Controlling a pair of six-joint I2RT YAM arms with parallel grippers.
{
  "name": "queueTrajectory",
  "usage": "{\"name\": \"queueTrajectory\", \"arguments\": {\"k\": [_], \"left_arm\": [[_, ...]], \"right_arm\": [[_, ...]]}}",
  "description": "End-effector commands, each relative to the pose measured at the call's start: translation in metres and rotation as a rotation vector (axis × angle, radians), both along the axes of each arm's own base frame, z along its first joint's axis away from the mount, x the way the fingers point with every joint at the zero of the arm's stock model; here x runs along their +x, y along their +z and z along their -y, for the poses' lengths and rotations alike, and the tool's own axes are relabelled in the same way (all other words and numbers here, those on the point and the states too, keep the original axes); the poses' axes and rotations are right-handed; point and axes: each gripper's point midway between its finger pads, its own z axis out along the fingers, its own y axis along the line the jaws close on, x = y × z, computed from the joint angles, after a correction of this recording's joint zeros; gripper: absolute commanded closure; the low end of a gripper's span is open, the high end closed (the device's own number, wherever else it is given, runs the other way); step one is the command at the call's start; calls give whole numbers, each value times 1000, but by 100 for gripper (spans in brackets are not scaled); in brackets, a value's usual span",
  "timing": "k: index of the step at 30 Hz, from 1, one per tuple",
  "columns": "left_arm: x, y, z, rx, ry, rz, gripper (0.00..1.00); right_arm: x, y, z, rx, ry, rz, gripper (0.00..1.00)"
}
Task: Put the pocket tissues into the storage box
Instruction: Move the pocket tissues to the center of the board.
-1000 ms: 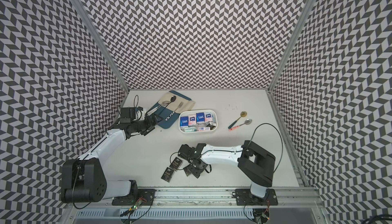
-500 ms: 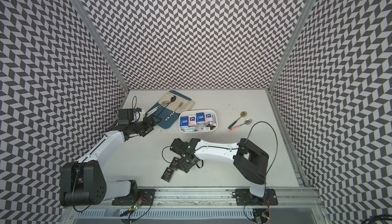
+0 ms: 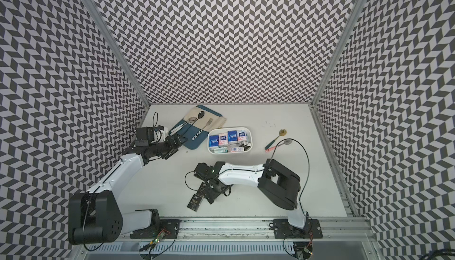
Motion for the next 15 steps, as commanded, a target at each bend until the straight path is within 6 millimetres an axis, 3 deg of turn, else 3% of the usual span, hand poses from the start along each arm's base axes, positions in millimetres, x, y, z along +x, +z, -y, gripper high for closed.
{"name": "queueTrajectory", "arguments": {"k": [1,8,15], "left_arm": [[-6,3,0,2,-14,14,2],[-6,4,-1,-3,-10,14,2],[-5,7,0,-19,-6,20,2]], "right_arm": [[11,-3,5,-44,-18,65,6],[33,8,47,-128,-62,143,7],[49,23,54,-105,-108,146,9]]}}
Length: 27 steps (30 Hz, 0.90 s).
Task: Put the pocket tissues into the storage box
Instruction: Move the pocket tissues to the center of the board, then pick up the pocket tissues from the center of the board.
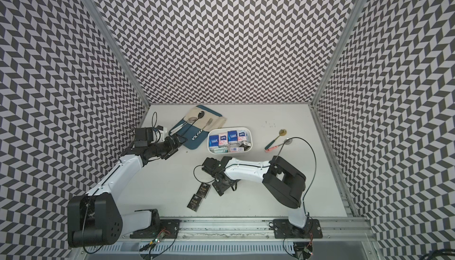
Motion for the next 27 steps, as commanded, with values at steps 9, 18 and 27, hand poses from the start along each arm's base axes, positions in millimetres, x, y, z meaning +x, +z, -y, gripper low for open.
{"name": "queueTrajectory", "arguments": {"k": [9,18,27], "left_arm": [[-3,5,1,-13,-6,20,2],[-7,1,1,-12,-3,14,2],[-7,1,0,-6,2,15,2]], "right_arm": [[2,40,-50,245,-15,-36,8],[28,11,-46,197,-120,-24,18],[31,7,-48,216,-137,-40,56]]}}
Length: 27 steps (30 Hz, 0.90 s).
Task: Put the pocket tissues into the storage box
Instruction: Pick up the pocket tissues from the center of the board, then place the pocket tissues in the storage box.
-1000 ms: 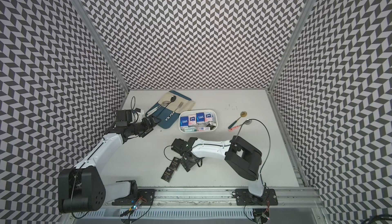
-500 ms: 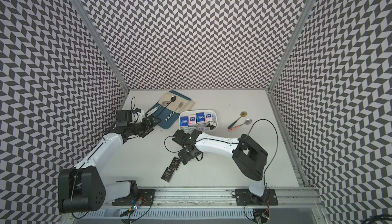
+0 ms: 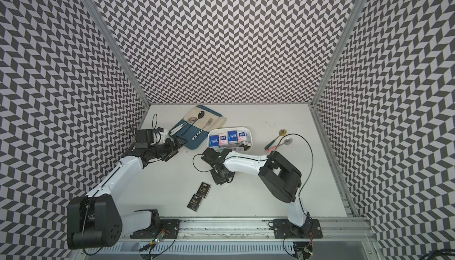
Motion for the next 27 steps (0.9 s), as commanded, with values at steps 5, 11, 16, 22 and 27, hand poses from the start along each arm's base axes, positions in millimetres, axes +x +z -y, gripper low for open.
{"name": "queueTrajectory", "arguments": {"k": [5,11,16,22,27], "left_arm": [[0,3,-2,2,4,25,2],[2,-2,-3,2,14,16,2],[6,-3,-2,3,20,17,3],[11,-4,3,18,14,12,3],[13,-4,6,31,10,12,3]], "right_arm": [[16,45,-8,106,-26,63,57],[50,100,6,205,-94,152,56],[93,136,30,234,-167,263,56],[141,149,56,188,-197,376,56],[165,137,69,168,-254,422,56]]}}
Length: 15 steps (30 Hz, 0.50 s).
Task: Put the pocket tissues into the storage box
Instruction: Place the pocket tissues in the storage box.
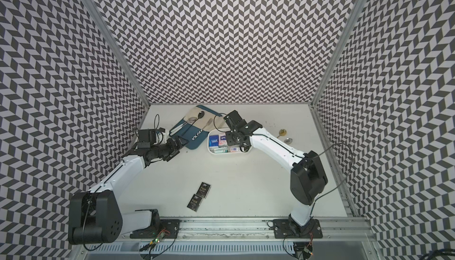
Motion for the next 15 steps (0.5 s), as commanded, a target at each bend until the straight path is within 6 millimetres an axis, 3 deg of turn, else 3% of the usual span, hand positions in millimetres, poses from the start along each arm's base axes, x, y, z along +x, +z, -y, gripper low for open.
{"name": "queueTrajectory", "arguments": {"k": [1,7,15], "left_arm": [[9,7,0,21,6,33,3],[7,10,-1,41,0,42,3],[4,7,-3,53,-1,38,3]], "right_arm": [[22,-10,0,-2,-31,64,56],[39,-29,-8,21,-62,90,55],[40,-60,-3,-19,-101,51,54]]}}
